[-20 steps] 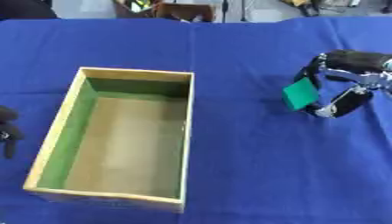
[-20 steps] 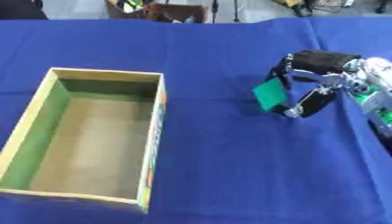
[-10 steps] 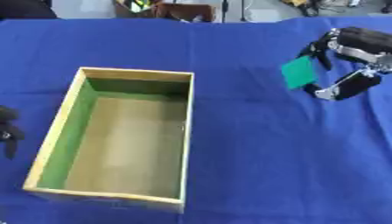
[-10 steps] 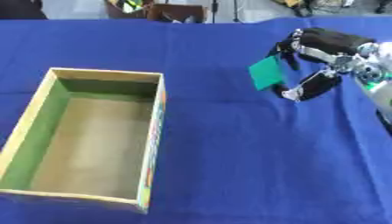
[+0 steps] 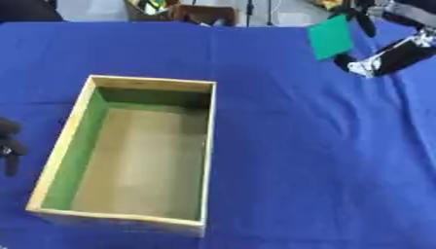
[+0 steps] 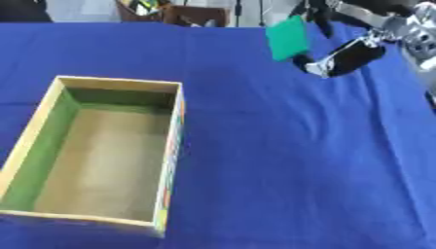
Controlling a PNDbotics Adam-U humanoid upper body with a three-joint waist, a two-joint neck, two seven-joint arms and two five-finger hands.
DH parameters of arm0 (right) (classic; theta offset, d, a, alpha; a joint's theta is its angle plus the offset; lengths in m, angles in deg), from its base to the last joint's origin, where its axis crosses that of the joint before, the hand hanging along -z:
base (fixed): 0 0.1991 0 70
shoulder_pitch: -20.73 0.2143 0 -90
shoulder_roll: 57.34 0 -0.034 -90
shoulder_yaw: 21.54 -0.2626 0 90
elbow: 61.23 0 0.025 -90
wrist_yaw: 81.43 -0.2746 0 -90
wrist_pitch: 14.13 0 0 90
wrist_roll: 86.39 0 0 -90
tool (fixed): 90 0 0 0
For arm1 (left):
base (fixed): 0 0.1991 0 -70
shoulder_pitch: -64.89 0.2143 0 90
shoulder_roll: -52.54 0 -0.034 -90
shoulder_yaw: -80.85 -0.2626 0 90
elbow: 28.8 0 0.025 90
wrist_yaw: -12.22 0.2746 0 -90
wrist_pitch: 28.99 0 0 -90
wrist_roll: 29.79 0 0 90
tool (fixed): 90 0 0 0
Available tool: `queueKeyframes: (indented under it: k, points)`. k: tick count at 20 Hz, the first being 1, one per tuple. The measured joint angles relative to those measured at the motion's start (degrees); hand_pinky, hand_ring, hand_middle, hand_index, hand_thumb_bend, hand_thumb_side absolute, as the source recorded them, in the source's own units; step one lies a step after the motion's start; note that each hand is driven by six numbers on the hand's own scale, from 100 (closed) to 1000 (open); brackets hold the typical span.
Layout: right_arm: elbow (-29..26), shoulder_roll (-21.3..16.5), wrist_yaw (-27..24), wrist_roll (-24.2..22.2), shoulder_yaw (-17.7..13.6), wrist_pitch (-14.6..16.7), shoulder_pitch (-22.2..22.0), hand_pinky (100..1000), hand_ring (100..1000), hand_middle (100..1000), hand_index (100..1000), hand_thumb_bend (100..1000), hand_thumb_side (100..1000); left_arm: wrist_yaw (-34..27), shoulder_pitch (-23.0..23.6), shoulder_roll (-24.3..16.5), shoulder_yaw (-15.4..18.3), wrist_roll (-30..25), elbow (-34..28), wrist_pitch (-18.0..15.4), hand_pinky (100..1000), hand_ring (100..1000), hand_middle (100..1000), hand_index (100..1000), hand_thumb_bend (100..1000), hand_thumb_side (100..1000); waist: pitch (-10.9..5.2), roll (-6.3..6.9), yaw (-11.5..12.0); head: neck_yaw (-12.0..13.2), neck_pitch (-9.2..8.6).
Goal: Pick up objects on the table and place them in the box.
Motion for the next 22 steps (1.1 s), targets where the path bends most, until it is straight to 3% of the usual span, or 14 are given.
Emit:
queueKeyframes:
  k: [10, 22]
  points:
    - [2.2, 12.8, 1.1, -0.3, 2.1, -2.1, 9.3, 722, 682, 249, 145, 100, 205, -0.5, 0.0, 0.0, -0.3, -0.4, 0.0, -0.1, 100, 338, 474, 494, 100, 912, -0.16, 0.07, 1.5, -1.3, 0.00]
    - [8.2, 28.7, 8.7, 3.7, 6.4, -5.4, 10.5, 723, 651, 219, 150, 100, 206, -1.2, 0.0, 0.5, -1.5, -2.1, 0.0, -0.1, 100, 338, 475, 494, 100, 914, -0.16, 0.18, 4.4, -3.7, 0.00]
